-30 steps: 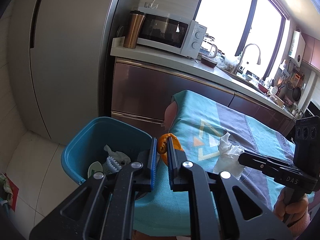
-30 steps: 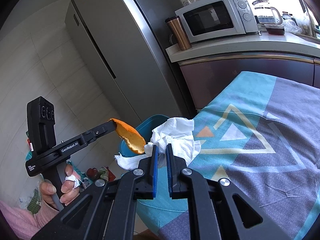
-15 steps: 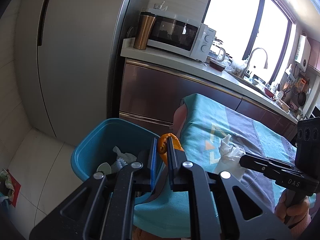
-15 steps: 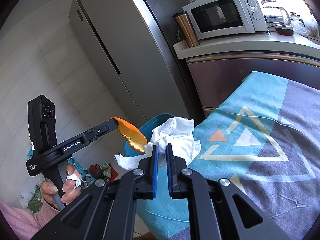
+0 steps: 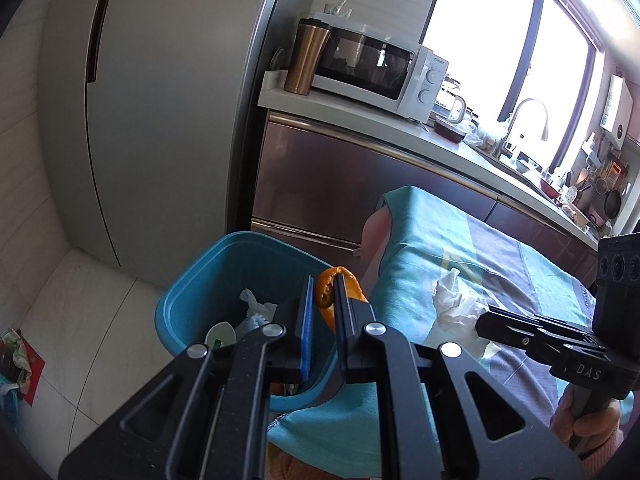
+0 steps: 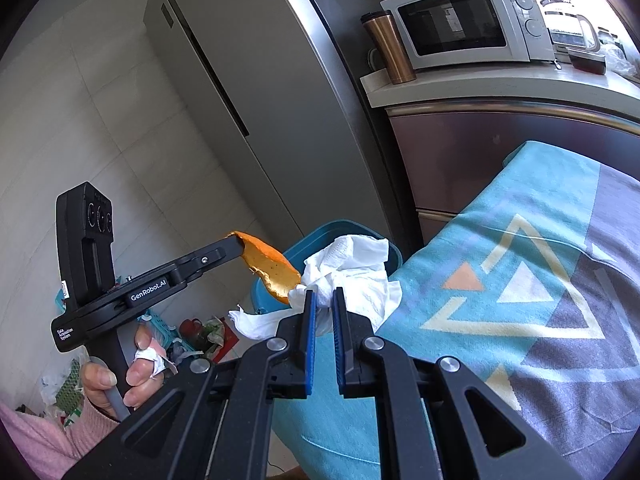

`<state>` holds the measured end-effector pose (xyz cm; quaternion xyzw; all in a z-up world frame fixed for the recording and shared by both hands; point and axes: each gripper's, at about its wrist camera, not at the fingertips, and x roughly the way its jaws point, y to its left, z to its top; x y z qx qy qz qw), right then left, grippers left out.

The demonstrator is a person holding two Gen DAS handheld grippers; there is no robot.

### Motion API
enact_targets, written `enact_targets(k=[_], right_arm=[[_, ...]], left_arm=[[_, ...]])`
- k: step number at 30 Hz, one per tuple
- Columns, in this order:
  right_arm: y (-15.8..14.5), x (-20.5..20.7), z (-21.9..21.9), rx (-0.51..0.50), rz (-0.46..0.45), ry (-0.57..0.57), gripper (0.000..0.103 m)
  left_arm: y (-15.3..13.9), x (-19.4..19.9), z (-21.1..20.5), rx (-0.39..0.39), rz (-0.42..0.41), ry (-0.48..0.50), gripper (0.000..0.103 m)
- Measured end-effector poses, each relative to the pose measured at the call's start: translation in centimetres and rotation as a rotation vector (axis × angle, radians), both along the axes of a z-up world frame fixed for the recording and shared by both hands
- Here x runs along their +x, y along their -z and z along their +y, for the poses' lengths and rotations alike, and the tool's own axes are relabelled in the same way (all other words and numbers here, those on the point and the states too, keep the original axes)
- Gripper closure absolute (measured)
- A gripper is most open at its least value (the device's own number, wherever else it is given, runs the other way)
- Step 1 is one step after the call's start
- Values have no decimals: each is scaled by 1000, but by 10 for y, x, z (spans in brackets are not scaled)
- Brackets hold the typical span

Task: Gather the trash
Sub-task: 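Lower into the bin and open the left gripper while the right gripper releases the tissue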

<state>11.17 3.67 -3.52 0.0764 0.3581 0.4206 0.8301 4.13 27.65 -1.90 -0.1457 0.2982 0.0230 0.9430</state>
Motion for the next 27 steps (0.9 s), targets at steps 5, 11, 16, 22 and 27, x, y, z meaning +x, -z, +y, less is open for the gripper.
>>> enact_targets(k=[5,11,16,22,27], right_arm=[[-1,2,5,-3,1,-7,96],[-1,1,10,-15,-3,-15,96],[-2,2,15,-23,-3,-24,96],[-1,4,24,-40,-5,-40,96],[1,8,29,-50,2,-48,96]], left_arm=[[3,1,4,1,5,-12,93],[6,2,7,6,12,-26,93],[10,4,10,10,21,-36,93],[13,8,16,15,33,-53,93],[16,12,18,21,41,-63,93]])
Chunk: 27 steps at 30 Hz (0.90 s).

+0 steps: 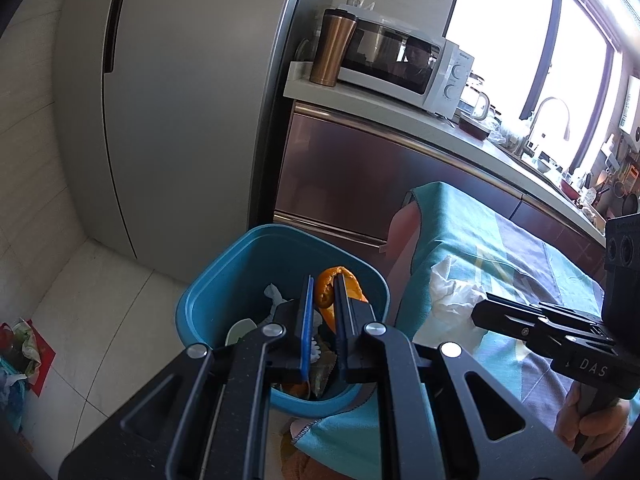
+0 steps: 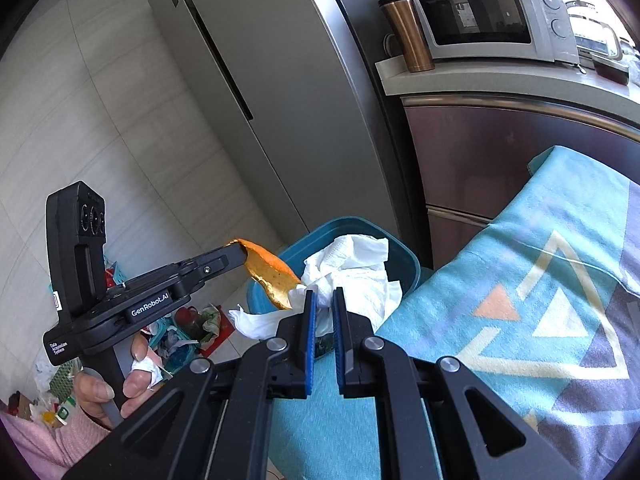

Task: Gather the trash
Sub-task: 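Lower into the bin and open the left gripper while the right gripper releases the tissue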

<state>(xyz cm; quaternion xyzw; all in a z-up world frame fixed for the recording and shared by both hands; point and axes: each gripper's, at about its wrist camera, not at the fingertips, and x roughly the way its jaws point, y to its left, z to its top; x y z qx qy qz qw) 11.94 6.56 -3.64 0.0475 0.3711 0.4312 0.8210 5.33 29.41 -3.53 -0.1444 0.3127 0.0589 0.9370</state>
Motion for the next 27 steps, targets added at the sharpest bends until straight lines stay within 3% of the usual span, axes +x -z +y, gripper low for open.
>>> enact_targets(k=[27], right_arm=[[14,14,40,-91,22,-31,96]], left_arm=[[29,17,10,9,72,-56,93]])
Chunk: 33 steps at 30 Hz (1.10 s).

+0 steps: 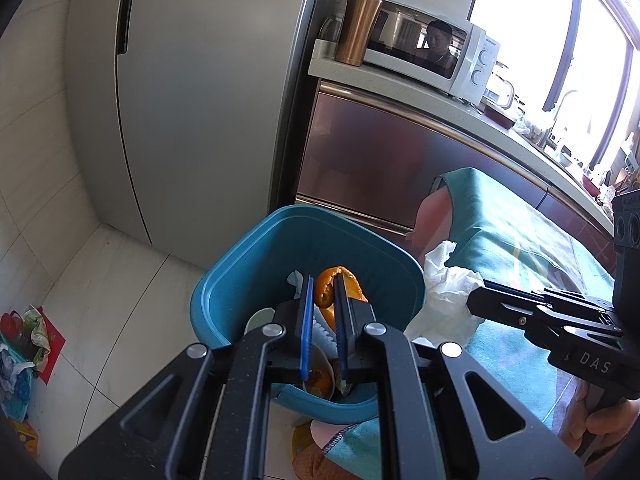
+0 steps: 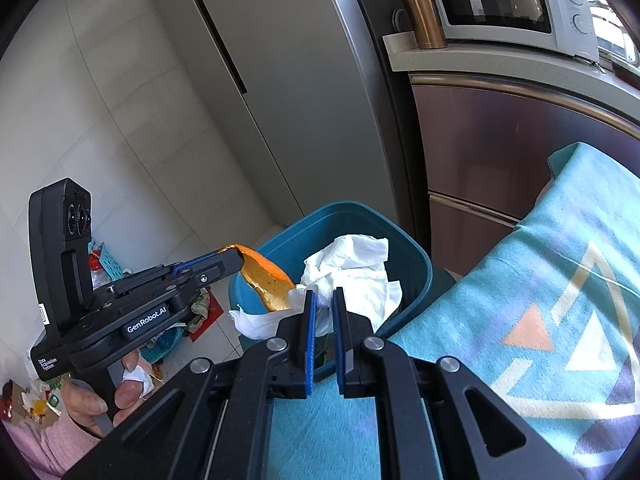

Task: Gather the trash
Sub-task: 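Lower into the bin and open the left gripper while the right gripper releases the tissue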

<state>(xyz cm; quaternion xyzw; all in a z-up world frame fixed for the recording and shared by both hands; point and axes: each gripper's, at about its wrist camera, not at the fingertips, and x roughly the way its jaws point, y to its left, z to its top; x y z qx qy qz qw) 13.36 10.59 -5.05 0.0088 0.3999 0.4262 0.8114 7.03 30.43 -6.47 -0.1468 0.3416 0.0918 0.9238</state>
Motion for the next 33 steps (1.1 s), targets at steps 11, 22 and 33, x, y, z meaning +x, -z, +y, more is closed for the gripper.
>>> enact_targets(k=[11,22,33], right_arm=[[8,5,17,-45,16,-7,95],[22,15,35,-102,43,-16,94],[29,16,35,-98,66,-2,89]], left_arm=[[13,8,3,-3,29,-10,92],[35,24,4,-4,86,-7,90],[44,29,-1,-8,90,4,77]])
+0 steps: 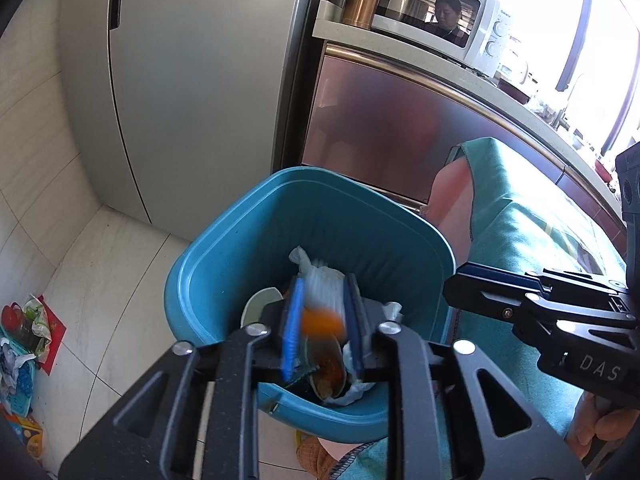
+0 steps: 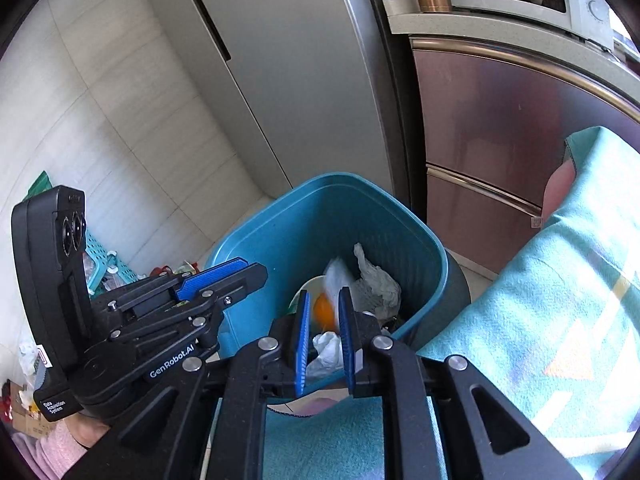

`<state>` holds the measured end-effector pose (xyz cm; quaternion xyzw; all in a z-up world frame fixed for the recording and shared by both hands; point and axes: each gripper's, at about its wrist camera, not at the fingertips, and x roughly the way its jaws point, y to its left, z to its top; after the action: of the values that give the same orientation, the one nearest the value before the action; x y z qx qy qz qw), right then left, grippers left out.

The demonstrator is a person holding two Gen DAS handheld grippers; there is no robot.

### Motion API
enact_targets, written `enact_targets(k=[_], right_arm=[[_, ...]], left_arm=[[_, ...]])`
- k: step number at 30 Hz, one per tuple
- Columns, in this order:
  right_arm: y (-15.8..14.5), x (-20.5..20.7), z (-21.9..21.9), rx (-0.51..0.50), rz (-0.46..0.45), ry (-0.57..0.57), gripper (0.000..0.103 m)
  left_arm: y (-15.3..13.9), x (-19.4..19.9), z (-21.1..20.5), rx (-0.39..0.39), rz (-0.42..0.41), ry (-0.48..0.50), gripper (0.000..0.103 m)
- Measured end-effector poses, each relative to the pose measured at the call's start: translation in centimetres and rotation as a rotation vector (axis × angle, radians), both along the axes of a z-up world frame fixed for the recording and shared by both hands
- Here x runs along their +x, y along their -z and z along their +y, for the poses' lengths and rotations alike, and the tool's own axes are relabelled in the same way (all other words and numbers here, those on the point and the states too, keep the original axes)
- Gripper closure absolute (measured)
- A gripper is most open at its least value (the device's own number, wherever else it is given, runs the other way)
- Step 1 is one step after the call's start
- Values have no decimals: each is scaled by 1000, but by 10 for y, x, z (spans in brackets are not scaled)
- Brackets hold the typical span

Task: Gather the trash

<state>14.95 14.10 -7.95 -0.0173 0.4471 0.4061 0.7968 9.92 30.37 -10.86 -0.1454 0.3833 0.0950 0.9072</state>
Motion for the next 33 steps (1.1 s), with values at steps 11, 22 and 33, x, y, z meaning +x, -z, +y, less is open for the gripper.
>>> enact_targets(k=[11,22,33], right_arm=[[-6,-13,-20,48,-36,23,69],[-38,-49,-64,118,-209,77,29],[-53,-97,-118,118,-418,243,7]], left_arm=[[-13,-16,-4,5,-57,9,47],[-50,-54,-23,76,-216,15,6],[-86,-92,-64,151,-381,9,6]])
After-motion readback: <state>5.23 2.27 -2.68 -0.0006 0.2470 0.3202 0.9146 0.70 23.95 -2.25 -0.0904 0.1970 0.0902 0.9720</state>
